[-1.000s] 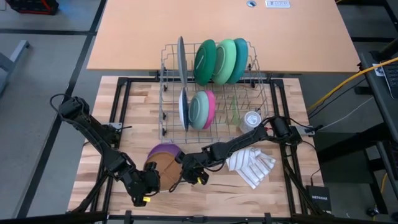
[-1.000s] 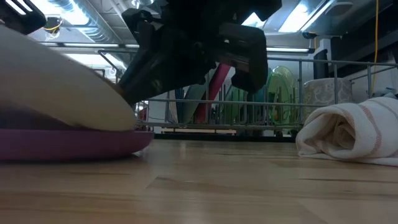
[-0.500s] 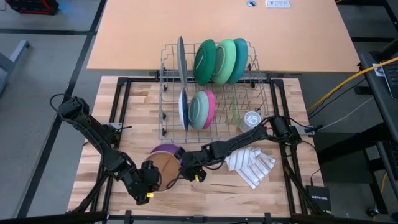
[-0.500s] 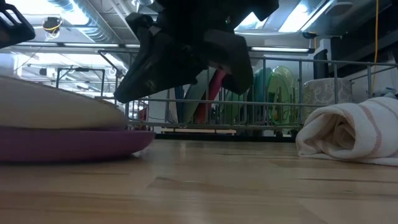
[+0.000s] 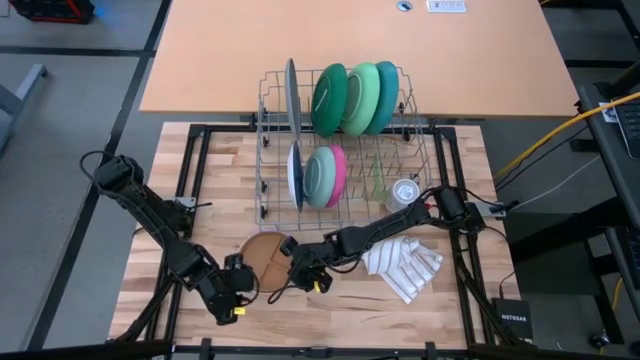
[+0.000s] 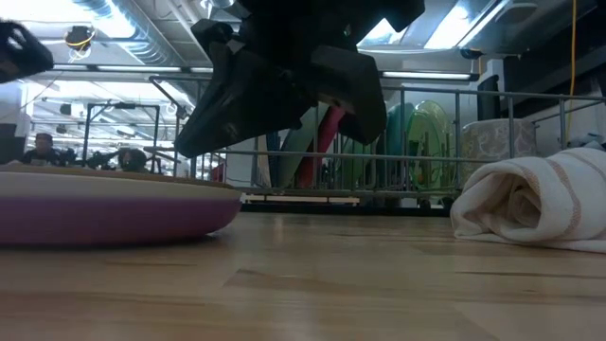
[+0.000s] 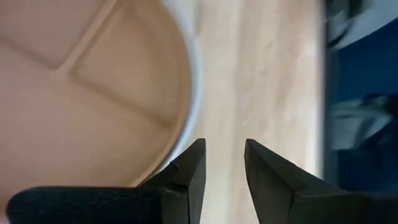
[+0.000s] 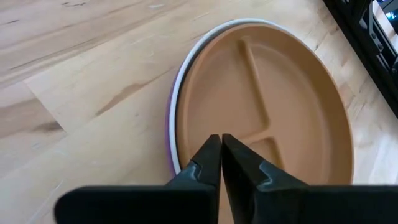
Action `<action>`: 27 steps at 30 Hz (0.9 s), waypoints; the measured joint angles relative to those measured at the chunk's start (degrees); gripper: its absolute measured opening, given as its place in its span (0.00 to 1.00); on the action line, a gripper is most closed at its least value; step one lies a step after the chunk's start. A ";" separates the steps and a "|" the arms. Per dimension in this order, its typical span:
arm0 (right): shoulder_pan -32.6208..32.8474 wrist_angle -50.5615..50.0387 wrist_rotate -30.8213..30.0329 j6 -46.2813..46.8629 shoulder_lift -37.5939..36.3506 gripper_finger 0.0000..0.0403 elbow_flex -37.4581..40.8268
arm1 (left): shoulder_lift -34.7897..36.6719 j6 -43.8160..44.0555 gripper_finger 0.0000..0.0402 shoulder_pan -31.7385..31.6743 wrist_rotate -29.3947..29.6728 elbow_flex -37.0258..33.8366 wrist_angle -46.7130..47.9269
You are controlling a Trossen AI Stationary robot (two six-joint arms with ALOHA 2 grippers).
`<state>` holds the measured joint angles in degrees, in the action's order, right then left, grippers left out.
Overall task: Sort dishes
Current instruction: Put the brown plate in the dish rack
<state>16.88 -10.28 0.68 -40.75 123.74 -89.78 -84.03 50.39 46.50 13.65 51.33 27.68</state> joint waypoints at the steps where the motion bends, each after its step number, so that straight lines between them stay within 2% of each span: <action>1: 0.00 0.00 0.01 0.00 0.00 0.05 0.00 | 0.00 0.14 0.25 -0.02 -0.02 0.00 2.13; 9: 0.00 -0.07 0.27 -0.01 -0.02 0.05 0.00 | 0.00 -3.09 0.25 -0.11 0.32 -0.08 15.49; 17: 0.00 -0.09 0.25 1.88 -0.04 0.05 0.00 | -0.76 -11.41 0.25 -0.16 3.35 -1.27 14.89; 27: 0.01 -0.13 0.20 2.09 -0.04 0.05 0.01 | -5.29 -22.13 0.25 -3.82 3.50 -1.18 12.66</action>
<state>16.90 -10.41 0.89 -38.67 123.70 -89.77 -89.31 28.26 42.68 17.15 50.15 40.34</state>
